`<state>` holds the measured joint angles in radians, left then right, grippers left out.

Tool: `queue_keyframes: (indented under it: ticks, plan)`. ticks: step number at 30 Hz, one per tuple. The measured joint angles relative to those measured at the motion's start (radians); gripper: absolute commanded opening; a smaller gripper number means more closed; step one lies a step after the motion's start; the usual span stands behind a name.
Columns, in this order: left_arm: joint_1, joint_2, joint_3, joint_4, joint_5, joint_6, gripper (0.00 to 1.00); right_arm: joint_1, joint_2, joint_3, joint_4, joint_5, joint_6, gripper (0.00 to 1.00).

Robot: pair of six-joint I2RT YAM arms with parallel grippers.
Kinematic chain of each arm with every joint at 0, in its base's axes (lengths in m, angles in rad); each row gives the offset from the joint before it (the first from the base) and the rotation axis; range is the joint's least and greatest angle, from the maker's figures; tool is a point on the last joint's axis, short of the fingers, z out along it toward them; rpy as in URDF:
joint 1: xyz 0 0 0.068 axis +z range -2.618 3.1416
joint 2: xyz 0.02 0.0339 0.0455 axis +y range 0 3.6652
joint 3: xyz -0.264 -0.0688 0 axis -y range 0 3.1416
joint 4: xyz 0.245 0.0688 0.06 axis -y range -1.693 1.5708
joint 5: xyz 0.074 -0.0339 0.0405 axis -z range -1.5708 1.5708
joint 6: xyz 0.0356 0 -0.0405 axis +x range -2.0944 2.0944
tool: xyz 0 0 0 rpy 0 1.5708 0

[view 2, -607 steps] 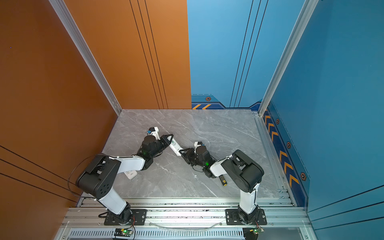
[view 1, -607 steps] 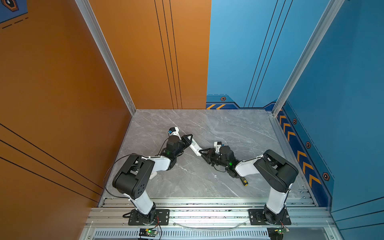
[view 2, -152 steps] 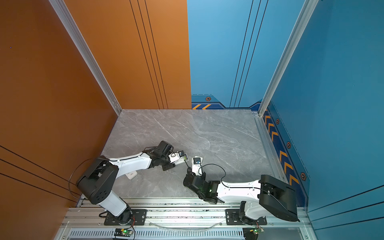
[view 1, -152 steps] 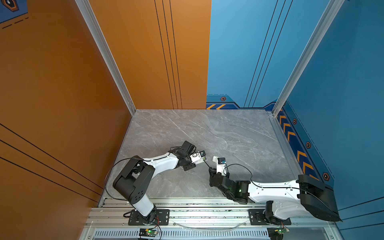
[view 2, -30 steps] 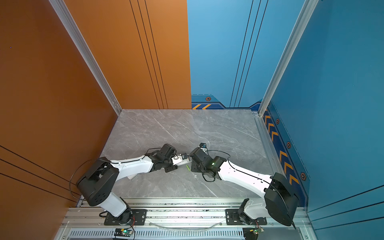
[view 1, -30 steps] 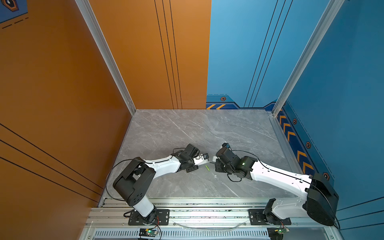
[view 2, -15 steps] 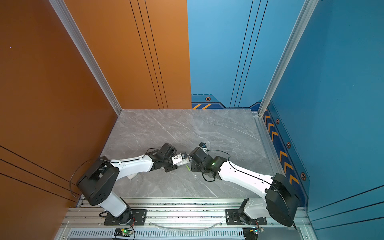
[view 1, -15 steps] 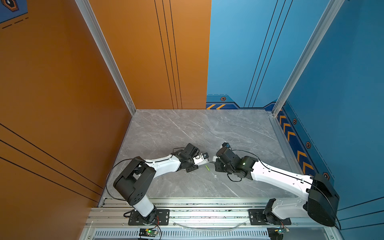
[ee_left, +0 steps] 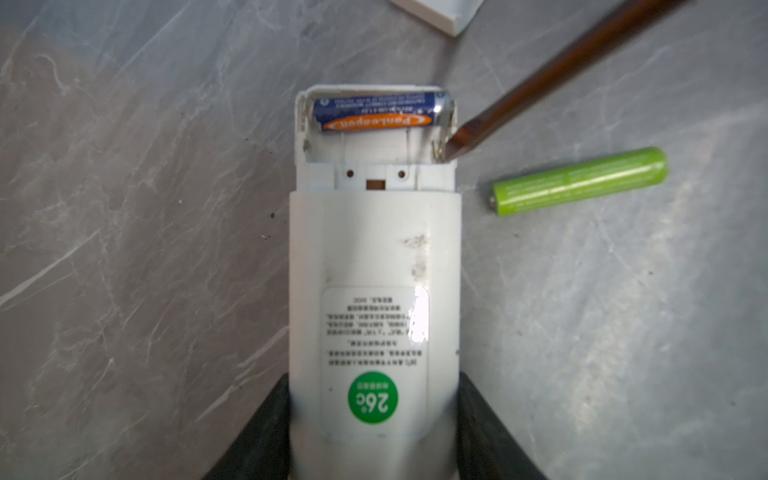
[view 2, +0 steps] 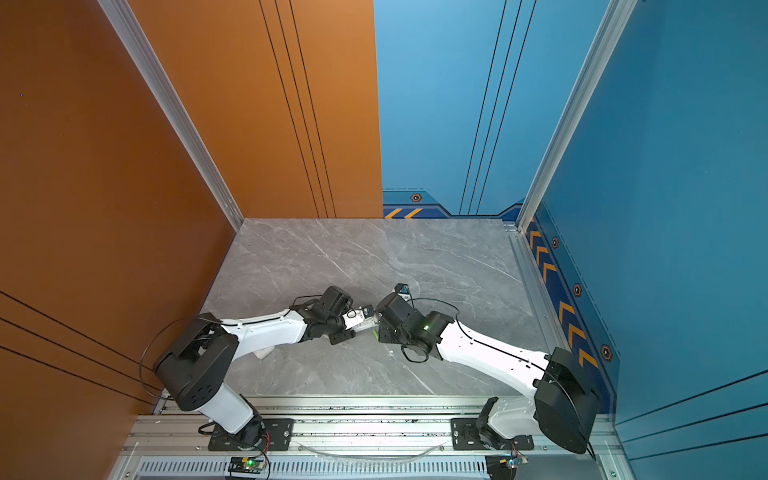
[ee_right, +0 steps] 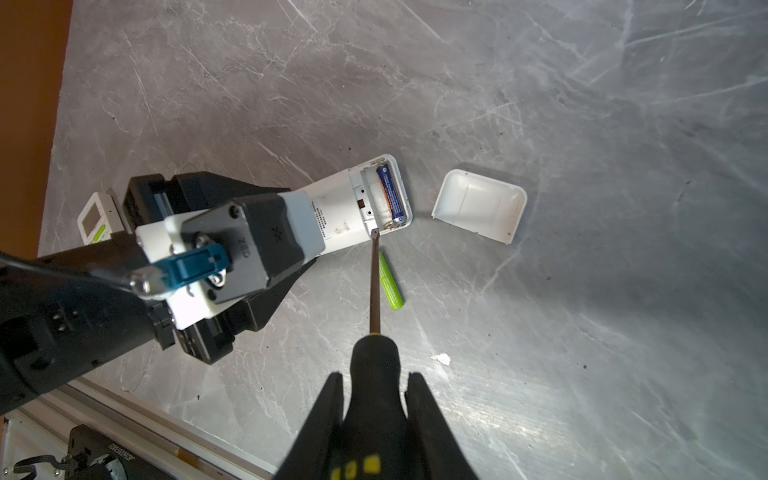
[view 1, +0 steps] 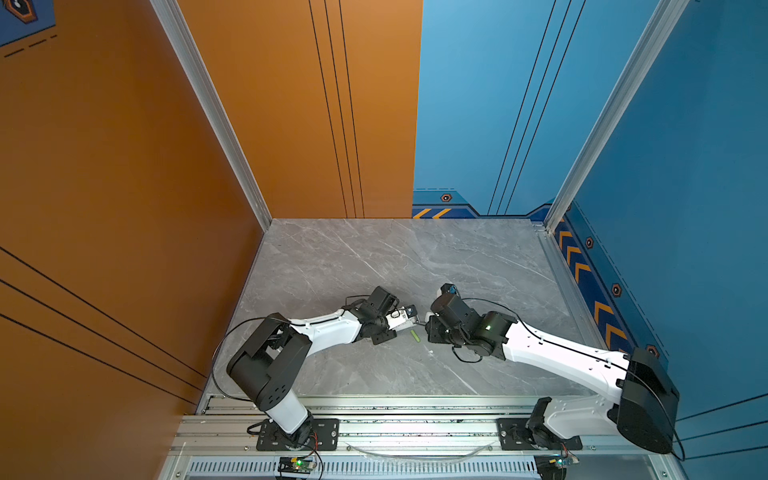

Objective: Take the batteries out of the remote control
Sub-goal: 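Move the screwdriver tip to the blue-orange battery's end with the right gripper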

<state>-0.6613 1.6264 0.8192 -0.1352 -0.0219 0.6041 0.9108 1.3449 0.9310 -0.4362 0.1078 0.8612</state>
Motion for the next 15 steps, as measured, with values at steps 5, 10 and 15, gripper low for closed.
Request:
queue_keyframes:
  ticks: [5, 10, 15]
  plan:
    - [0.0, 0.0, 0.0, 0.0, 0.0, 0.0, 0.21, -0.001, 0.002, 0.0, 0.0, 0.0, 0.0, 0.0]
    - [0.0, 0.0, 0.0, 0.0, 0.0, 0.0, 0.21, -0.002, 0.02, 0.003, -0.002, 0.0, 0.0, 0.0]
    - [0.0, 0.0, 0.0, 0.0, 0.0, 0.0, 0.21, -0.008, 0.027, 0.005, -0.002, 0.001, 0.0, 0.0]
